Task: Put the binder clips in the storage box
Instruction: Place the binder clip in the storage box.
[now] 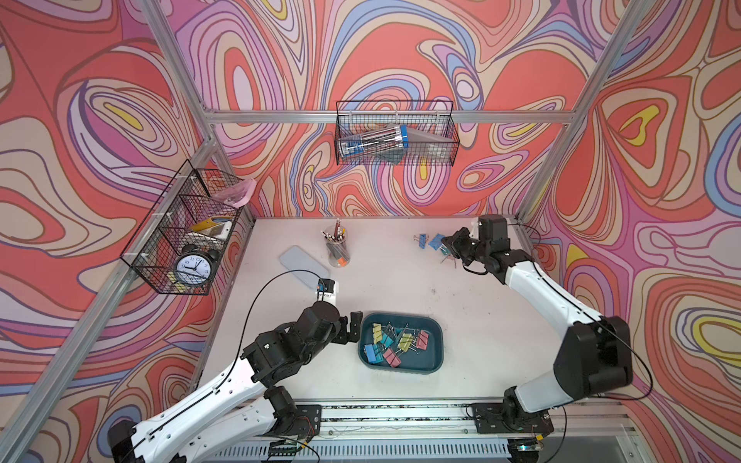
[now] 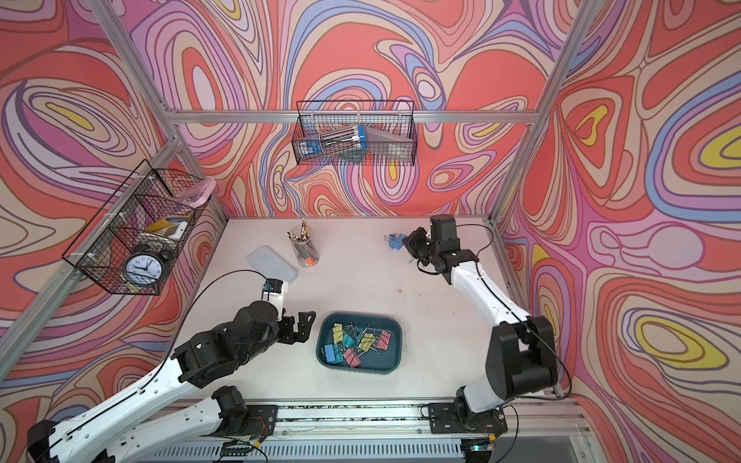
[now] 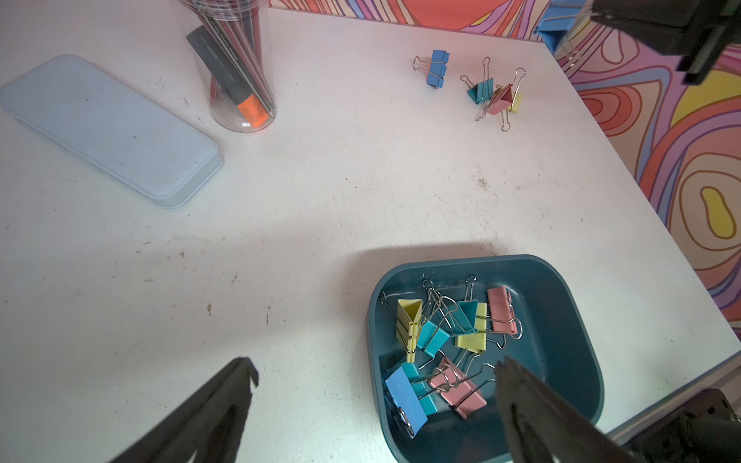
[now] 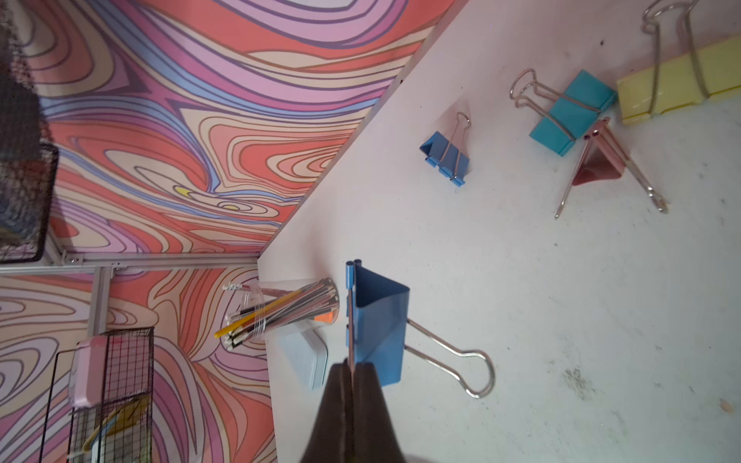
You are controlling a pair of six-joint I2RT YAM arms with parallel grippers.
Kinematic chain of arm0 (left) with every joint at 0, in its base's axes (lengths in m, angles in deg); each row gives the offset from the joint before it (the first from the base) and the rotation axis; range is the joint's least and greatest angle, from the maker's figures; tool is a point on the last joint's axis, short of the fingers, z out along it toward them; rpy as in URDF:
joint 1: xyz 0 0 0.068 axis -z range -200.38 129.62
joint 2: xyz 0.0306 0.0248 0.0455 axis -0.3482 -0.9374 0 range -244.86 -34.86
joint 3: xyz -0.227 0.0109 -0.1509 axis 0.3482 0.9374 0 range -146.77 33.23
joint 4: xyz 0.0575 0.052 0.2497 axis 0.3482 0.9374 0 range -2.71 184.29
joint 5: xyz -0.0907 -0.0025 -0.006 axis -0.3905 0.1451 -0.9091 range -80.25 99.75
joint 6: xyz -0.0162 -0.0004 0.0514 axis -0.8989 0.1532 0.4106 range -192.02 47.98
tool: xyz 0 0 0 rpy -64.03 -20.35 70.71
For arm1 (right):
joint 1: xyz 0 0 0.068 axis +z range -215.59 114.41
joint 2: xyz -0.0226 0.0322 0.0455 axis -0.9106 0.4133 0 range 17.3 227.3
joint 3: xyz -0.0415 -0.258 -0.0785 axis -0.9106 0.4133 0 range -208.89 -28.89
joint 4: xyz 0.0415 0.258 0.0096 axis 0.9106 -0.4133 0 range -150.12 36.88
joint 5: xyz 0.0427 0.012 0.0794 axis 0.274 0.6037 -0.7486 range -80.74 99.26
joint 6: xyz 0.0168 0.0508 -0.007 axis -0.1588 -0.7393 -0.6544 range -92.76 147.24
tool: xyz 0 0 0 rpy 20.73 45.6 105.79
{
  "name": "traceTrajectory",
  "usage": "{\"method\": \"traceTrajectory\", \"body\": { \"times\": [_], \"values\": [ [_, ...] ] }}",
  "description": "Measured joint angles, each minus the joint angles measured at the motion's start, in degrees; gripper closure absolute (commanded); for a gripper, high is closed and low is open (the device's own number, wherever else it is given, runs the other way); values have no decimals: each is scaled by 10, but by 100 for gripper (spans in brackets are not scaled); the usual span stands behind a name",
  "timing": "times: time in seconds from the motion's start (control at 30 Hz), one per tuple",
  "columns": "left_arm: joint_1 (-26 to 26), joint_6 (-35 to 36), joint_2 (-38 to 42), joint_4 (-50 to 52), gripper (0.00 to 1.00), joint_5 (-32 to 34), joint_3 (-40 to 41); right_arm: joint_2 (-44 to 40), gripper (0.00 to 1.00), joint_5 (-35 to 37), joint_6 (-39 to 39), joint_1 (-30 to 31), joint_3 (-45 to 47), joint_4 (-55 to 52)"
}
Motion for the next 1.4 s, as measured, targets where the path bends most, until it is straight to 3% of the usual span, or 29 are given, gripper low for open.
{"method": "traceTrajectory", "body": {
  "times": [0.2,0.43,0.57,0.8,1.13,1.4],
  "values": [
    [0,-4,-17,-29,1,-14,5,-115,100,16,50,63,25,-132],
    [0,-4,-29,-52,1,-22,9,-147,100,103,61,229,17,-345],
    [0,-4,-29,-64,1,-29,23,-102,100,172,47,325,-37,-479],
    [0,-4,-31,-66,1,-31,23,59,100,273,13,434,-120,-615],
    [0,-4,-6,-58,1,-28,24,196,100,356,3,447,-139,-636],
    [0,-2,0,-49,1,-21,25,237,98,377,2,450,-130,-580]
  ]
}}
